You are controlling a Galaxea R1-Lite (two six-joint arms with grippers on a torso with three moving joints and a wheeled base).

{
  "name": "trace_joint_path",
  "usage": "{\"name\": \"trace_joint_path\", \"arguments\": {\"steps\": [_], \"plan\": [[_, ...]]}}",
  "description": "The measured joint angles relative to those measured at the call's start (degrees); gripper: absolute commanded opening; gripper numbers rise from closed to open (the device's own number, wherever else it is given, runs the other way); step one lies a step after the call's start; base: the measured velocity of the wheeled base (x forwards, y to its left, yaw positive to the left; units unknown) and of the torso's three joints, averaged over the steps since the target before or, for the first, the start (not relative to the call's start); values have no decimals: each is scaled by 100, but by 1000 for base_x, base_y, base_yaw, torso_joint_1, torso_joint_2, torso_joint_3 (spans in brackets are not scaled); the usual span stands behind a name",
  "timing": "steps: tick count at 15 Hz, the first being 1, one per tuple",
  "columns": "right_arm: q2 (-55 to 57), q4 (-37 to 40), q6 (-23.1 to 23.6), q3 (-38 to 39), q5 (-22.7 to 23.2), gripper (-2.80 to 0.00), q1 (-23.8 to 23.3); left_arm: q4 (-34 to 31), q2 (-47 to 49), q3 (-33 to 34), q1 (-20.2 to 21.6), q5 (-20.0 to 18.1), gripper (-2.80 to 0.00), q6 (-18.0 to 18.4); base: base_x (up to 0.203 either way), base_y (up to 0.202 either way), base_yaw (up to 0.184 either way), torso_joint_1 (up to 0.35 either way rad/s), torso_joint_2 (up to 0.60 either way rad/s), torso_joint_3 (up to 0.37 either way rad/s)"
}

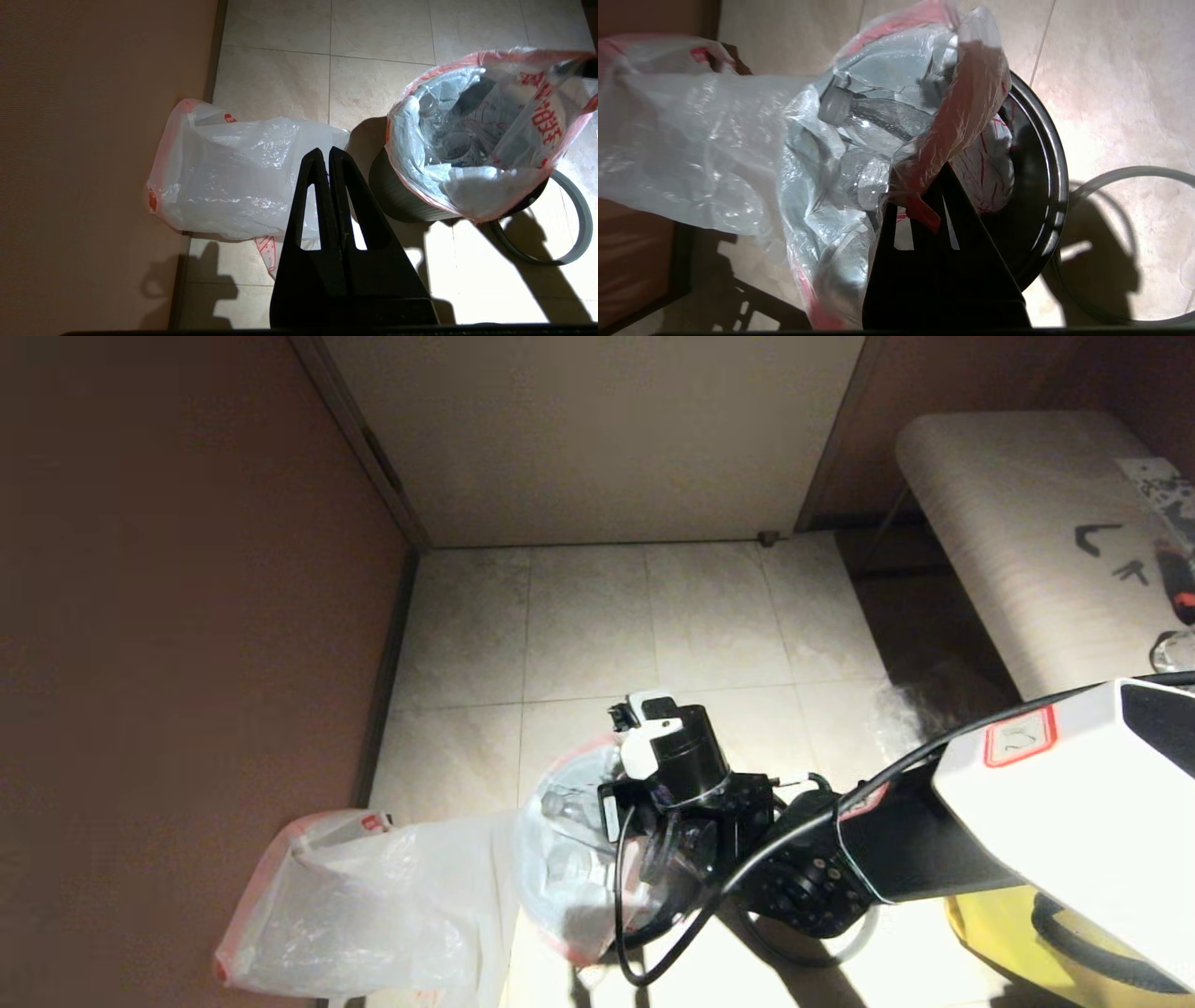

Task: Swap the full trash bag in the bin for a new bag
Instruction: Place the trash bag on the floor

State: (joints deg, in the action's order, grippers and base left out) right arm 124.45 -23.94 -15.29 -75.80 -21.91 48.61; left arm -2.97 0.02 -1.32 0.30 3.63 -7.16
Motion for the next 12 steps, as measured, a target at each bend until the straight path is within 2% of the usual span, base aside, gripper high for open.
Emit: {"name": "trace_joint_path", "arguments": {"steps": [7,12], "plan": [[-903,234,51,29,-9,-280,411,0,0,-2,2,0,-280,2,0,0,0,0,0,0],[-1638,335,418,-198,-39,-280,671,0,0,-2,0,1,-280,1,0,0,0,0,0,0]]}}
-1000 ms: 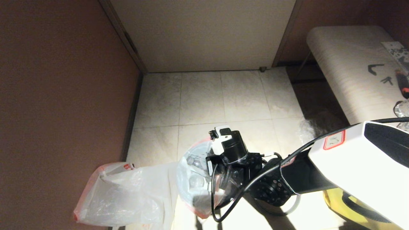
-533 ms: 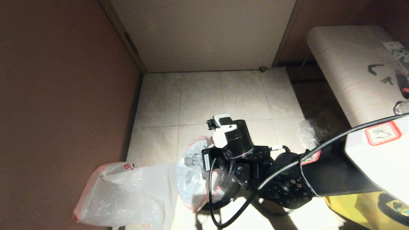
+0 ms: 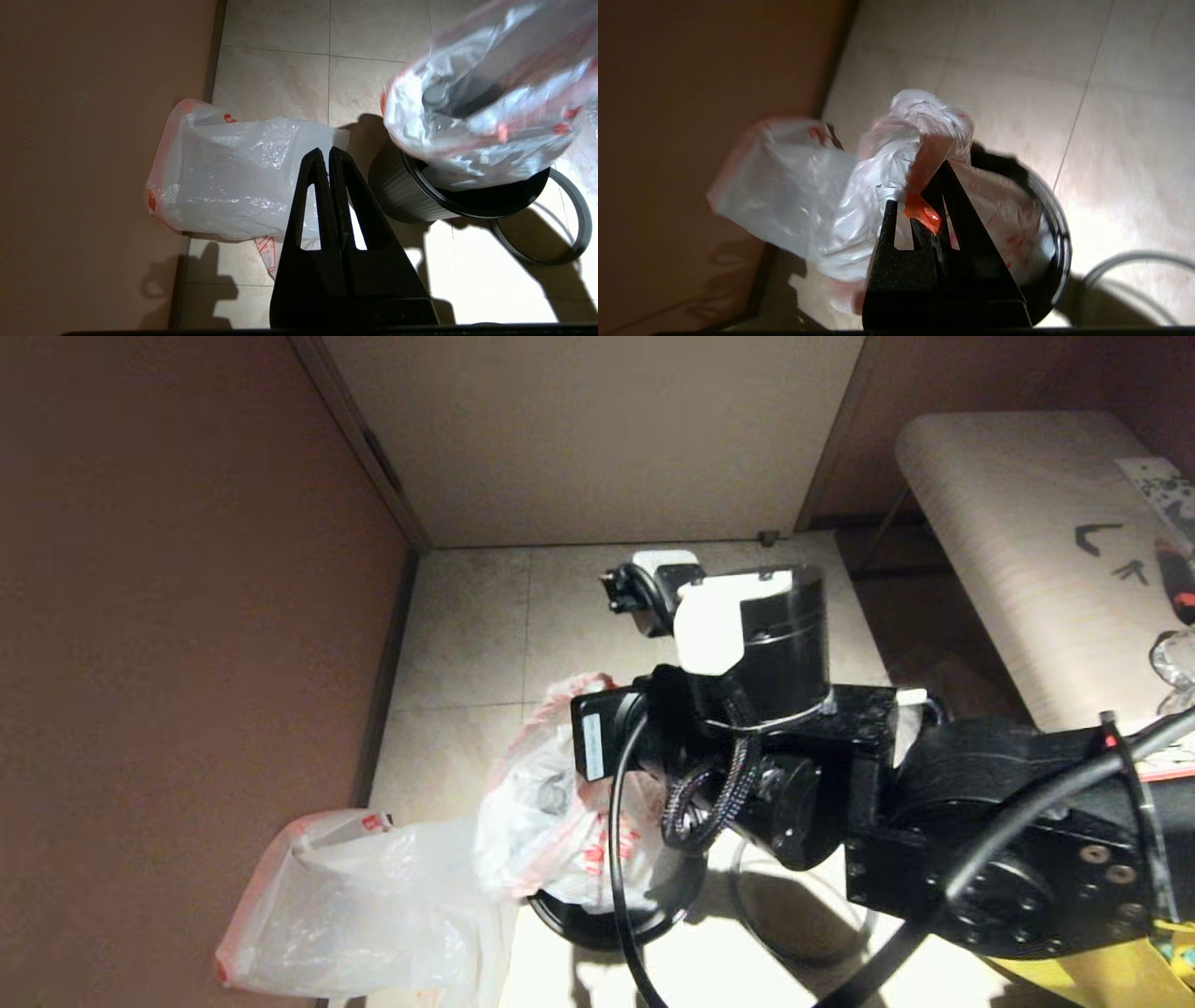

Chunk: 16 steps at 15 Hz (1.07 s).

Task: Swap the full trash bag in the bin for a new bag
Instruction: Place the trash bag on the floor

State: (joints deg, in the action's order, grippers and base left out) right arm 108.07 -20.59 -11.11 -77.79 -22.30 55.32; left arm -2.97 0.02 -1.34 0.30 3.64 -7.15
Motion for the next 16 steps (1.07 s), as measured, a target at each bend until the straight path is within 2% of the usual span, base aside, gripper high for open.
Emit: {"name": "trace_joint_path", "arguments": {"steps": [3,7,10,11,13,16], "plan": [[-453,98,499,-565,-46,-280,68,0,0,0,0,2,-280,-1,0,0,0,0,0,0],[-650,388,1233,-2009,-323,-280,-27,2,0,0,2,-1,-280,2,0,0,0,0,0,0],[-644,395,1992,-2944,-716,-280,-240,1,0,0,2,1,-280,-1,0,0,0,0,0,0],[-624,386,2228,-3096,-880,-280,-465,2,0,0,2,2,-280,-1,0,0,0,0,0,0],[-548,393,2378,-3199,-1116,-280,-1089,0,0,2,2,2,-280,-1,0,0,0,0,0,0],[-290,408,2129,-3049,-1313,-280,-2317,0,0,2,0,0,-280,0,0,0,0,0,0,0]]}}
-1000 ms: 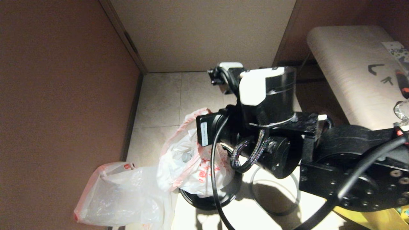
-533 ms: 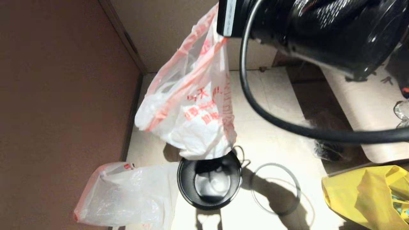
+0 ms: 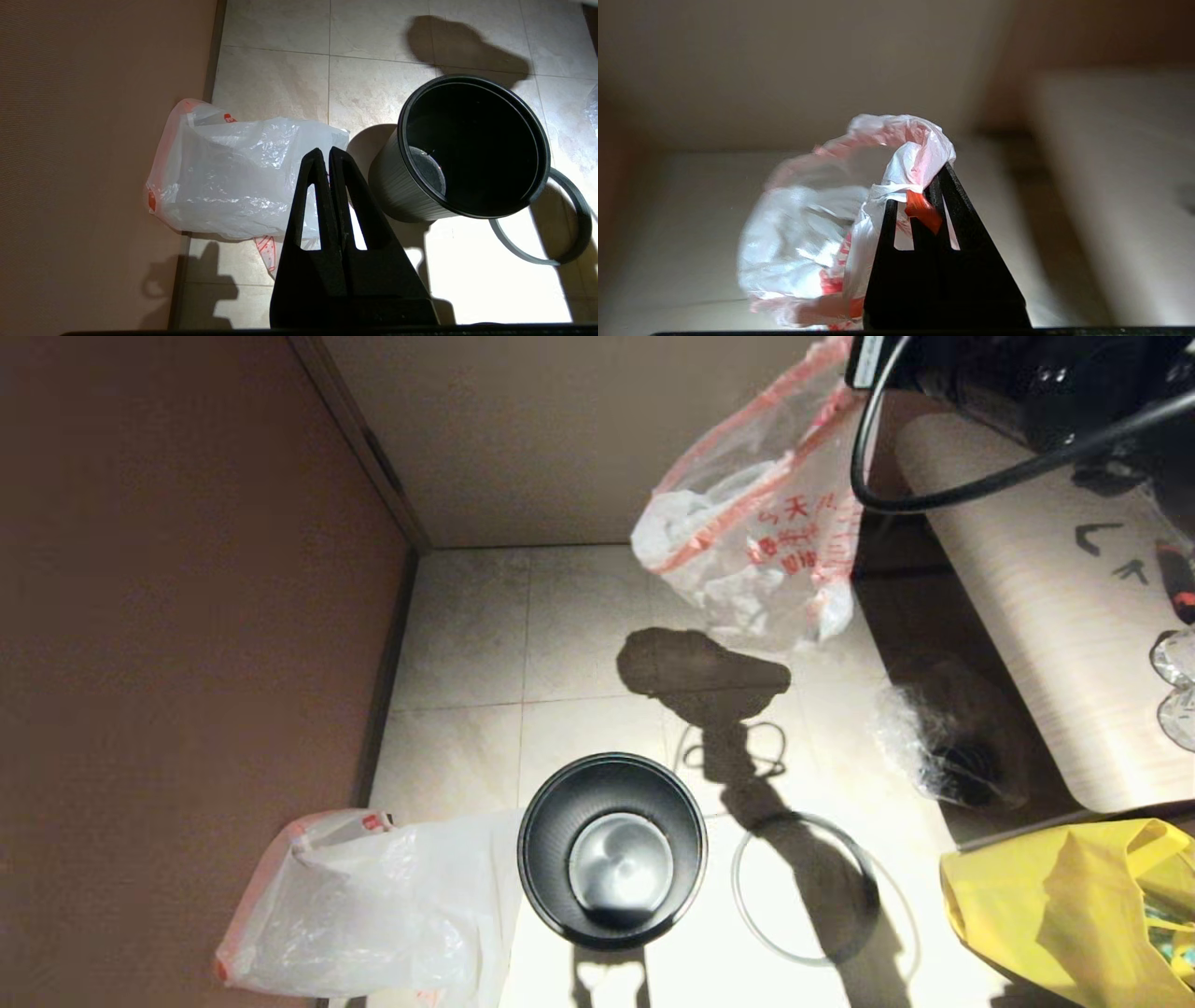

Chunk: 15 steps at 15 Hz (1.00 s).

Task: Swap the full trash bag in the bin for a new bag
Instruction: Place the trash bag on the floor

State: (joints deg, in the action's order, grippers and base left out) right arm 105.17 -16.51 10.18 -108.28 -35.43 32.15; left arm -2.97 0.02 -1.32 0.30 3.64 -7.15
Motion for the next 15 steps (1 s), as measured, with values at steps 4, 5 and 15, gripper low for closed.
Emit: {"name": "trace_joint_path", "arguments": {"steps": [4,5,15], "plan": [[1097,5,-560,126,96,-280,-1306,0,0,0,0,2,-280,-1,0,0,0,0,0,0],[1475,4,-660,130,113,-280,-1550,0,0,0,0,0,-280,1,0,0,0,0,0,0],[4573,20,-1335,33,135,0,-2678,0,0,0,2,2,-280,2,0,0,0,0,0,0]]}}
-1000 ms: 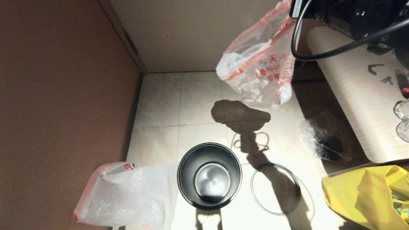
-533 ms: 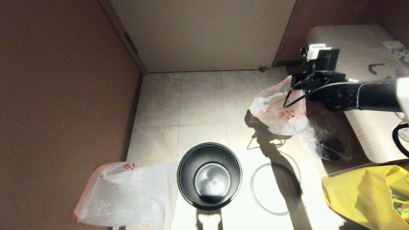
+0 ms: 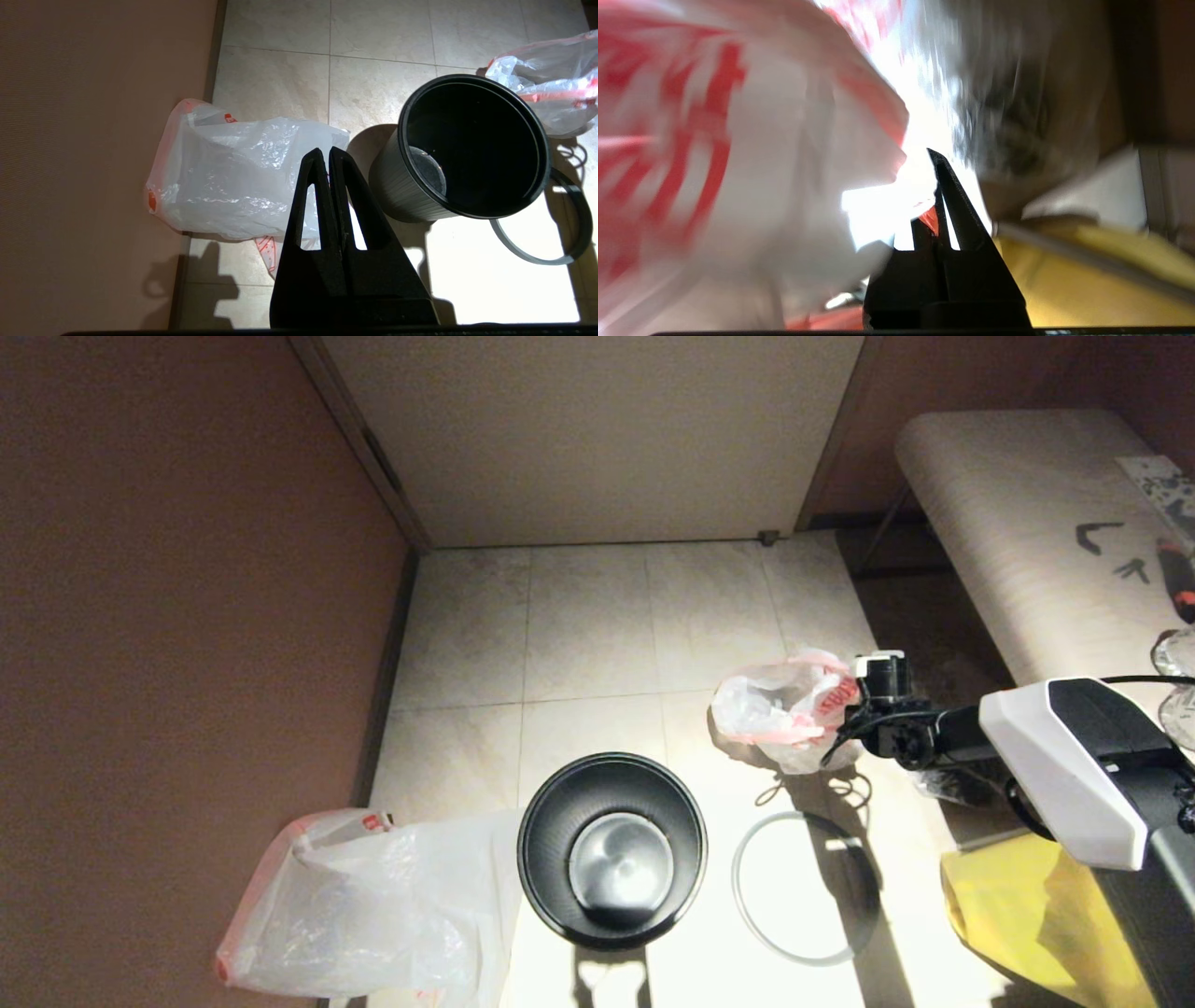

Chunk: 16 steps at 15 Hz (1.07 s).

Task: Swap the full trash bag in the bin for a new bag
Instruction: Place the trash bag on the floor

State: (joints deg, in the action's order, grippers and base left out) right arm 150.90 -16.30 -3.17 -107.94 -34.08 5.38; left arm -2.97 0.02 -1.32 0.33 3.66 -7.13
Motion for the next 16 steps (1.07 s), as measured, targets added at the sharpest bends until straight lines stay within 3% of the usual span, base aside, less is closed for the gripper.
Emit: {"name": "trace_joint_path", "arguments": {"steps": [4,6,8,13,16], "plan": [[203,-20,-55,20,0,0,7,0,0,0,-2,-2,-280,-2,0,0,0,0,0,0],[34,52,-362,122,110,0,31,0,0,0,0,-1,-280,0,0,0,0,0,0,0],[-338,370,-820,366,487,0,101,0,0,0,0,-2,-280,0,0,0,0,0,0,0],[-1393,1967,-2487,596,1270,0,151,0,0,0,0,-1,-280,-2,0,0,0,0,0,0],[-1831,2609,-2855,599,1480,0,148,0,0,0,0,-2,-280,-2,0,0,0,0,0,0]]}}
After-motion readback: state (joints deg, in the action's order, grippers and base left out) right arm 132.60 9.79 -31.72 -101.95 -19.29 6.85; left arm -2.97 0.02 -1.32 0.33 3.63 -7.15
